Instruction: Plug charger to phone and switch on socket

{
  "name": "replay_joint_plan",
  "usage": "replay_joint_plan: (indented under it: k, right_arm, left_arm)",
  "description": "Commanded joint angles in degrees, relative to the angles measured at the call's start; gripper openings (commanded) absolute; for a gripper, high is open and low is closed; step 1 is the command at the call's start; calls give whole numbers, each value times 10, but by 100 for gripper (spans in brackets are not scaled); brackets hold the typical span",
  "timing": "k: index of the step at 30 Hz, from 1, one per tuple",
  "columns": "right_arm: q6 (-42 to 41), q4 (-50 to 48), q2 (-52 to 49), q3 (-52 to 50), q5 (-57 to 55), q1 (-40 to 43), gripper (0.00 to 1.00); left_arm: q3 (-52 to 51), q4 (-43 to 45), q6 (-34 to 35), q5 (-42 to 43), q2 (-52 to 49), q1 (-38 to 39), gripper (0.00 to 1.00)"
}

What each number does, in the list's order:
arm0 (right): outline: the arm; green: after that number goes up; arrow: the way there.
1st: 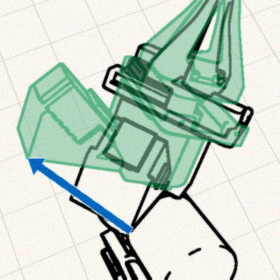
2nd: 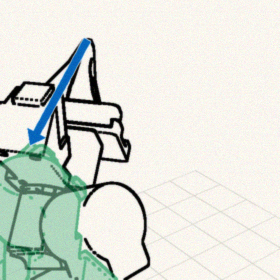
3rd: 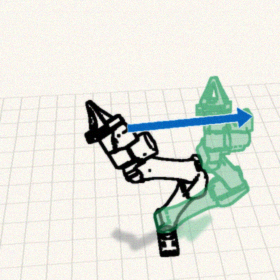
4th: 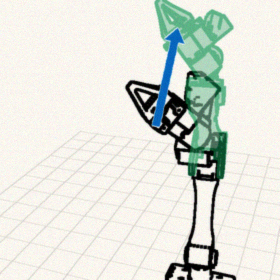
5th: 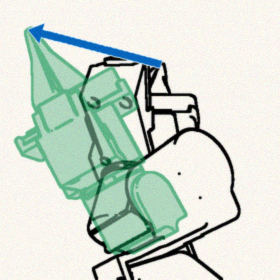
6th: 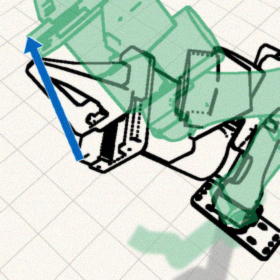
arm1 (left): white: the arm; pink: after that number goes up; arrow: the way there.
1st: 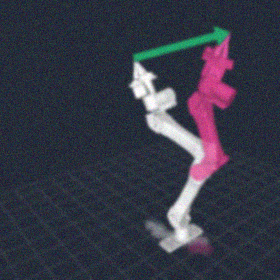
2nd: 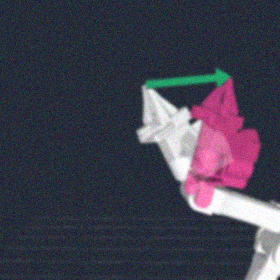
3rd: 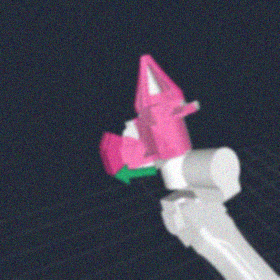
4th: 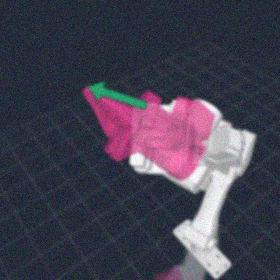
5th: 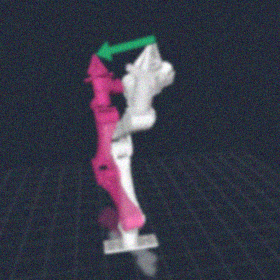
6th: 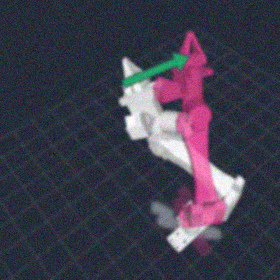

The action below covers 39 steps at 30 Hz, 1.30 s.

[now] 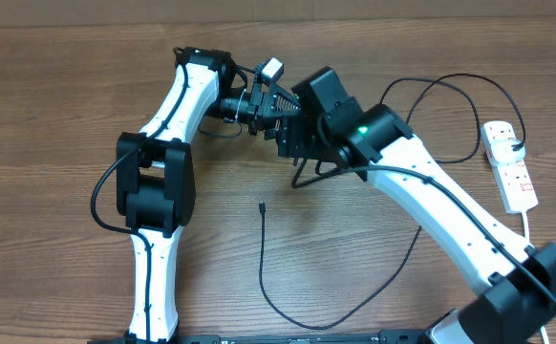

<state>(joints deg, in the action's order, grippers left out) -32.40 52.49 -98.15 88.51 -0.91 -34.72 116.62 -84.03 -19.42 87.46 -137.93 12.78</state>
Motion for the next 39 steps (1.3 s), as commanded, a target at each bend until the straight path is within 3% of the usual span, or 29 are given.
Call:
replay_joint_plan:
  k: [1, 17, 21, 26, 31, 39]
  right_arm:
    - [-10, -23, -19, 6, -25, -4, 61]
    - [-6, -47, -21, 6, -55, -4, 25]
    - [-6, -49, -21, 6, -55, -4, 4]
    - [-6, -49, -21, 6, -55, -4, 4]
    - [-6, -49, -6, 6, -33, 13, 3]
    - [29, -42, 61, 6, 166, 100, 4]
  left_arm:
    - [16, 0, 4, 30, -3, 4, 73]
    - [16, 0, 4, 15, -3, 4, 74]
    - [16, 0, 3, 14, -3, 4, 74]
    - [16, 0, 4, 12, -3, 4, 79]
    - [16, 8, 2, 6, -3, 2, 100]
    - [16, 20, 10, 31, -3, -14, 100]
